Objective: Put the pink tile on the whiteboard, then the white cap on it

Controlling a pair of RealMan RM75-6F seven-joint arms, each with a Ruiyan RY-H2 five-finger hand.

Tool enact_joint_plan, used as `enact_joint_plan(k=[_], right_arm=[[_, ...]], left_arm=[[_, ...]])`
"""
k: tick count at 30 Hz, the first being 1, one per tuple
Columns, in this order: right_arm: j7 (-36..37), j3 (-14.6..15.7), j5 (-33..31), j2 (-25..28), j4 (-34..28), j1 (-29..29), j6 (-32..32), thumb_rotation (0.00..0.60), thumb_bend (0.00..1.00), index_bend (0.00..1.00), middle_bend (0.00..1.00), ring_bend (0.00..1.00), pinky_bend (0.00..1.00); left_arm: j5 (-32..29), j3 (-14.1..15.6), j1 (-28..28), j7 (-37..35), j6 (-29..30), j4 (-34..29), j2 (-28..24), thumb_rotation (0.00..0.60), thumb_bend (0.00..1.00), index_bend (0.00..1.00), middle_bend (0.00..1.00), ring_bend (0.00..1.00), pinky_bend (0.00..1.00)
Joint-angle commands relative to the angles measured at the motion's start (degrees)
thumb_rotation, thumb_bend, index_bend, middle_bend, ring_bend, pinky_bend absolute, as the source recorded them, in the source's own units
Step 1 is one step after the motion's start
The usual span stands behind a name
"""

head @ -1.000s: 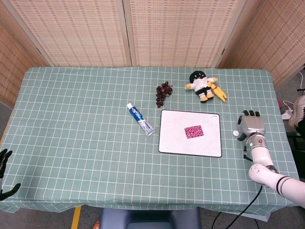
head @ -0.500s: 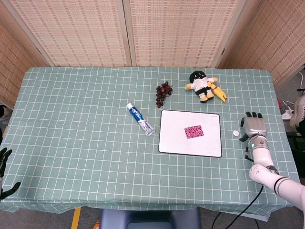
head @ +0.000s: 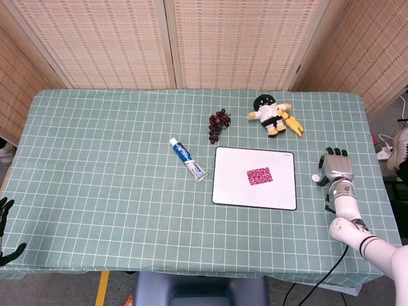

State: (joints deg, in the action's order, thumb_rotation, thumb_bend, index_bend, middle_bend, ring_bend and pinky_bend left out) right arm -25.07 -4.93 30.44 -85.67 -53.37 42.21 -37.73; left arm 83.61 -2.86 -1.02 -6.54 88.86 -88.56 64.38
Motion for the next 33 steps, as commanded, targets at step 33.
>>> enact_joint_plan(k=[33], right_arm=[[-4.6, -4.0, -4.7, -4.1, 4.9, 0.7, 1.9, 0.600, 0.03, 0.51, 0.05, 0.00, 0.02]], left_arm=[[0.3, 0.5, 0.3, -1.5, -1.1, 0.1, -0.4, 0.600, 0.16, 0.00, 0.00, 0.00, 0.00]])
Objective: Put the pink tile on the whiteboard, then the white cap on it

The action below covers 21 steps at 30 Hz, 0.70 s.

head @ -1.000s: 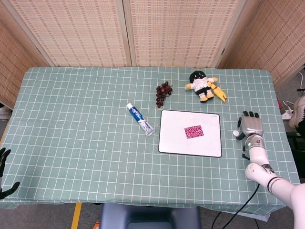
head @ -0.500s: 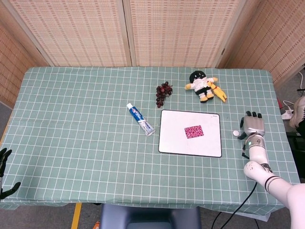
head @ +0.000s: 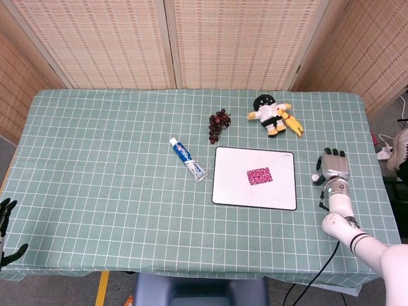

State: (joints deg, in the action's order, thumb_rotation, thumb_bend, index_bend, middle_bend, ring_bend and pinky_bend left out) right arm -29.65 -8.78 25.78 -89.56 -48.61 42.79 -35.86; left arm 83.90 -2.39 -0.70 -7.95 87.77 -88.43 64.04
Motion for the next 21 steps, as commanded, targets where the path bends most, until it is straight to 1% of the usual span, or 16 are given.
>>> enact_joint_plan(k=[1, 21], right_arm=[[-0.1, -0.2, -0.1, -0.3, 0.3, 0.2, 0.2, 0.600, 0.03, 0.52, 0.05, 0.00, 0.02], [-2.7, -0.2, -3.4, -1.4, 2.7, 0.8, 1.9, 0.600, 0.05, 0.54, 0.05, 0.00, 0.02]], left_arm=[[0.0, 0.0, 0.0, -0.1, -0.1, 0.0, -0.1, 0.600, 0.16, 0.00, 0.00, 0.00, 0.00], [0.0, 0.3, 0.1, -0.8, -0.6, -0.2, -0.3, 0.600, 0.16, 0.00, 0.00, 0.00, 0.00]])
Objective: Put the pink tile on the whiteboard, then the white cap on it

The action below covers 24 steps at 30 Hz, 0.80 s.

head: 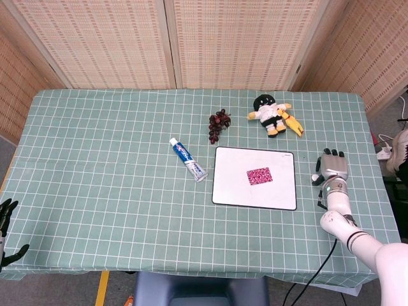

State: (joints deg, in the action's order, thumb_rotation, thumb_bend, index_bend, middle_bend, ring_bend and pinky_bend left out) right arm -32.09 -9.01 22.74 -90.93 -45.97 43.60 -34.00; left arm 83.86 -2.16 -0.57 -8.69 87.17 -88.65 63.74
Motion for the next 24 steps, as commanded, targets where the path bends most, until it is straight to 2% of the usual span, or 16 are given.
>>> enact_joint_plan(k=[1, 24], right_arm=[[-0.4, 0.0, -0.5, 0.0, 0.1, 0.0, 0.1, 0.600, 0.05, 0.54, 0.05, 0.00, 0.02], [-2.6, 0.8, -4.9, -0.4, 1.0, 1.2, 2.3, 0.600, 0.06, 0.54, 0.05, 0.00, 0.02]], left_arm=[[0.1, 0.0, 0.0, -0.1, 0.1, 0.0, 0.0, 0.600, 0.16, 0.00, 0.00, 0.00, 0.00], [-0.1, 0.2, 0.1, -0.8, -0.6, 0.1, 0.0, 0.600, 0.16, 0.00, 0.00, 0.00, 0.00]])
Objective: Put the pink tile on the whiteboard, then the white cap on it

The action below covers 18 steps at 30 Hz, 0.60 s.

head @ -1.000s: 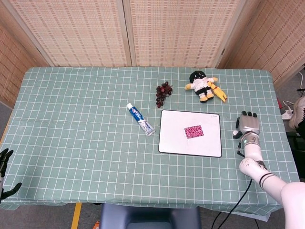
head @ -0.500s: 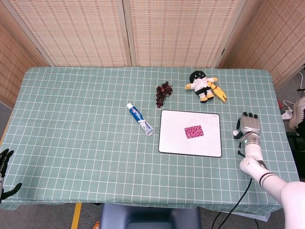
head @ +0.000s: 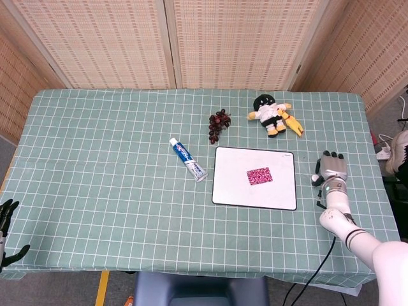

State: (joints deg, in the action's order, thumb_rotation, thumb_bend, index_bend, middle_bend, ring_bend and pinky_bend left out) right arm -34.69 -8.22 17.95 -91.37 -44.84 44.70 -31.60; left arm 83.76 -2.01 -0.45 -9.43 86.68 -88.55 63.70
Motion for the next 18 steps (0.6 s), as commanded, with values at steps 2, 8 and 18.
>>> enact_joint_plan(k=[2, 8, 18], right_arm=[[0.1, 0.0, -0.2, 0.2, -0.4, 0.1, -0.1, 0.600, 0.07, 0.55, 0.05, 0.00, 0.02], [-0.2, 0.4, -0.7, 0.4, -0.7, 0.2, -0.2, 0.600, 0.11, 0.57, 0.05, 0.00, 0.02], [0.3, 0.5, -0.6, 0.5, -1.1, 0.3, -0.9, 0.600, 0.18, 0.63, 0.05, 0.00, 0.02]], left_arm=[[0.0, 0.0, 0.1, -0.1, -0.2, 0.0, 0.0, 0.600, 0.16, 0.00, 0.00, 0.00, 0.00], [-0.1, 0.1, 0.0, -0.4, -0.3, 0.0, -0.1, 0.600, 0.16, 0.00, 0.00, 0.00, 0.00], [-0.2, 0.1, 0.1, -0.7, -0.6, 0.0, -0.1, 0.600, 0.16, 0.00, 0.00, 0.00, 0.00]])
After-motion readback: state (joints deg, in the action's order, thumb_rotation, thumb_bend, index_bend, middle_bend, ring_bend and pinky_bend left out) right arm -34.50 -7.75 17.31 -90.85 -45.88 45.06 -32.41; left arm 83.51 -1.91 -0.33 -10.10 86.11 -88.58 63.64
